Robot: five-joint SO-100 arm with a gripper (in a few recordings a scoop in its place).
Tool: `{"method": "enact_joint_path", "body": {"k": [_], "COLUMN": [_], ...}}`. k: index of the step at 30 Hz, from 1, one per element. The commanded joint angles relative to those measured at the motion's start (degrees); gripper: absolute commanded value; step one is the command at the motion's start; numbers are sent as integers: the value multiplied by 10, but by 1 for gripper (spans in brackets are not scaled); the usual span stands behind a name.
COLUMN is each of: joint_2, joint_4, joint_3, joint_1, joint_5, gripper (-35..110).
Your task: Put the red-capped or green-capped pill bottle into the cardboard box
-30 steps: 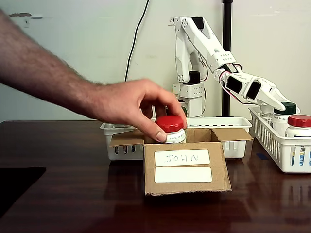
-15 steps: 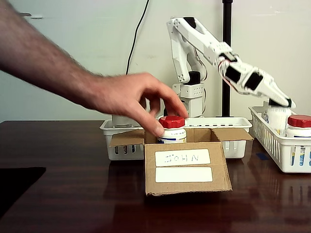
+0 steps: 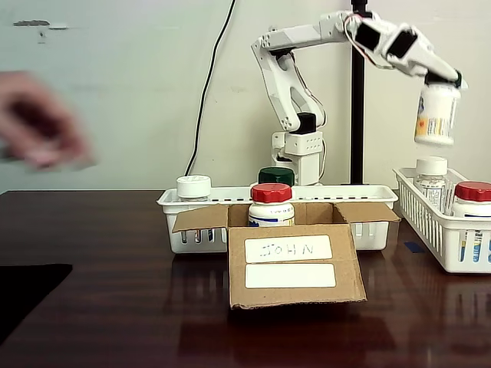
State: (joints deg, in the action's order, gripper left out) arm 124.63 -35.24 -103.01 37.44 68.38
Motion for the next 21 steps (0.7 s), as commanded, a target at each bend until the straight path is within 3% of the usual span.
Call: {"method": "enact_joint_path", "body": {"k": [1, 10, 21], "joint_2": [54, -2, -156], "joint_4": [-18, 40, 171], "joint_3": [76, 30, 40], "joint_1": [-75, -243, -314], "joint_5": [26, 69, 75], "gripper": [1, 1, 1]}}
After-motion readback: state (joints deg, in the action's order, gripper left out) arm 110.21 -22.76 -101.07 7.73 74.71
